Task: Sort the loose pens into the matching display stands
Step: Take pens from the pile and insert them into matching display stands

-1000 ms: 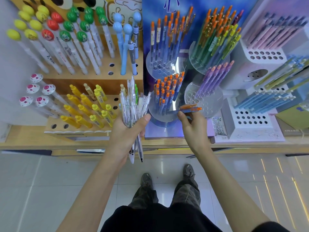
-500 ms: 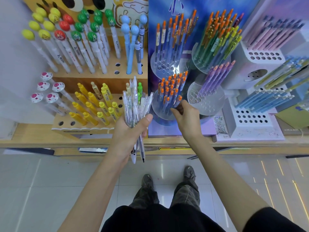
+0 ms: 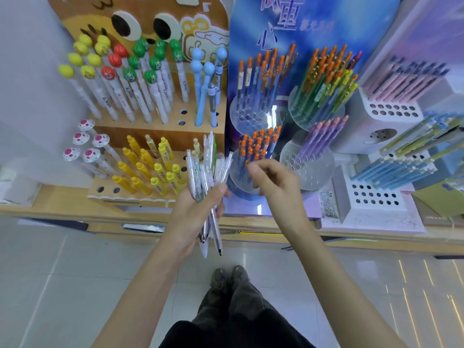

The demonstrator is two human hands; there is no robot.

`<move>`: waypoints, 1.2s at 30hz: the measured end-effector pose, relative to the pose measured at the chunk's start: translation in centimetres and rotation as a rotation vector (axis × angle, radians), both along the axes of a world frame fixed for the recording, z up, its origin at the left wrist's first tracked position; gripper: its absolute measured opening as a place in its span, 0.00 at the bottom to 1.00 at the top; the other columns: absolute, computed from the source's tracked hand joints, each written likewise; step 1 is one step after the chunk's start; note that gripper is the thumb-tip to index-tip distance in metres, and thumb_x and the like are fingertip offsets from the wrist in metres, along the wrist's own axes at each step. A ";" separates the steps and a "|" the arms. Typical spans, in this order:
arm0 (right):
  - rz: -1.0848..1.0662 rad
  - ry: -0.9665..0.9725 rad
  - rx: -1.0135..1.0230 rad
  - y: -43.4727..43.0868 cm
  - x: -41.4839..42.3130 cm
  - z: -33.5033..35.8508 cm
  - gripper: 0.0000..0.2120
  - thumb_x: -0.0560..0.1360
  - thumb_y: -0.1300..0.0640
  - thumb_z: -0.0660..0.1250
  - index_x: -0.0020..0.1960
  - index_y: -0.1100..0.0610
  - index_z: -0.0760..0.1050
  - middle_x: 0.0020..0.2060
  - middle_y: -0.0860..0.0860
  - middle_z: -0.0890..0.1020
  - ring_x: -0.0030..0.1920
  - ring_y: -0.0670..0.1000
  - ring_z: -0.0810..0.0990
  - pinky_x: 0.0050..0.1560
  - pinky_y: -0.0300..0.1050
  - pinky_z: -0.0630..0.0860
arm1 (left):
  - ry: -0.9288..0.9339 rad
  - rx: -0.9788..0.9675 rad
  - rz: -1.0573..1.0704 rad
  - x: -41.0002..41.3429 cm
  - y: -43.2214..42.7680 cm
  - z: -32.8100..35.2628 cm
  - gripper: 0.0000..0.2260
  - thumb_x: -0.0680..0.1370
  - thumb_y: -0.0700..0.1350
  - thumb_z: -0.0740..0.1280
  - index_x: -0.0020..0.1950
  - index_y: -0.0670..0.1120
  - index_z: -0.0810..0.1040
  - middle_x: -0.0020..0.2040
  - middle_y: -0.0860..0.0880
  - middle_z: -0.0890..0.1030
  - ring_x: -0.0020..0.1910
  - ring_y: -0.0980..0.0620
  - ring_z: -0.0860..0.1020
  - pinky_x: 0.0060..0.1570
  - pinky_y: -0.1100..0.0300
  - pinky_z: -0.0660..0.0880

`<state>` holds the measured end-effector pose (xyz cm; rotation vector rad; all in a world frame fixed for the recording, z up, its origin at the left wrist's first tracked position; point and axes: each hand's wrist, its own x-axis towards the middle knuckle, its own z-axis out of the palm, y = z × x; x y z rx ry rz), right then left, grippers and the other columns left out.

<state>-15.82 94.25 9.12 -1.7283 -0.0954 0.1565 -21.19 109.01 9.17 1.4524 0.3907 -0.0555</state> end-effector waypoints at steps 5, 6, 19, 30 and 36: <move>0.246 0.160 0.142 1.9 0.7 3.6 0.08 0.76 0.62 0.68 0.38 0.57 0.74 0.29 0.47 0.75 0.30 0.45 0.71 0.33 0.33 0.68 | 0.011 -0.038 0.061 0.5 -0.5 1.9 0.05 0.77 0.41 0.66 0.43 0.43 0.79 0.34 0.45 0.79 0.28 0.51 0.74 0.33 0.58 0.73; 0.255 0.163 0.167 2.0 0.9 3.8 0.10 0.76 0.64 0.67 0.37 0.58 0.72 0.28 0.49 0.74 0.29 0.45 0.71 0.33 0.33 0.68 | 0.017 -0.059 0.075 0.6 -0.6 2.2 0.04 0.77 0.42 0.66 0.45 0.43 0.80 0.35 0.44 0.80 0.29 0.51 0.75 0.33 0.58 0.74; 0.383 0.291 0.202 1.9 3.4 5.5 0.04 0.75 0.62 0.67 0.50 0.62 0.77 0.36 0.55 0.73 0.33 0.47 0.75 0.33 0.38 0.76 | 0.030 -0.124 0.084 0.7 -0.5 4.3 0.10 0.69 0.43 0.69 0.50 0.44 0.79 0.36 0.48 0.84 0.29 0.51 0.78 0.31 0.59 0.77; 0.647 -0.027 -0.069 5.6 6.6 8.4 0.14 0.74 0.60 0.70 0.58 0.52 0.76 0.44 0.48 0.85 0.32 0.43 0.71 0.39 0.38 0.70 | 0.081 -0.124 -0.125 0.5 3.9 5.4 0.13 0.70 0.44 0.71 0.53 0.45 0.78 0.41 0.41 0.84 0.40 0.40 0.77 0.36 0.56 0.76; 0.746 0.114 -0.022 9.6 7.1 8.4 0.21 0.70 0.63 0.73 0.56 0.45 0.70 0.37 0.67 0.77 0.32 0.53 0.68 0.37 0.46 0.66 | 0.065 -0.136 -0.253 1.2 8.6 6.4 0.07 0.73 0.40 0.69 0.50 0.43 0.78 0.38 0.44 0.82 0.27 0.51 0.72 0.27 0.63 0.71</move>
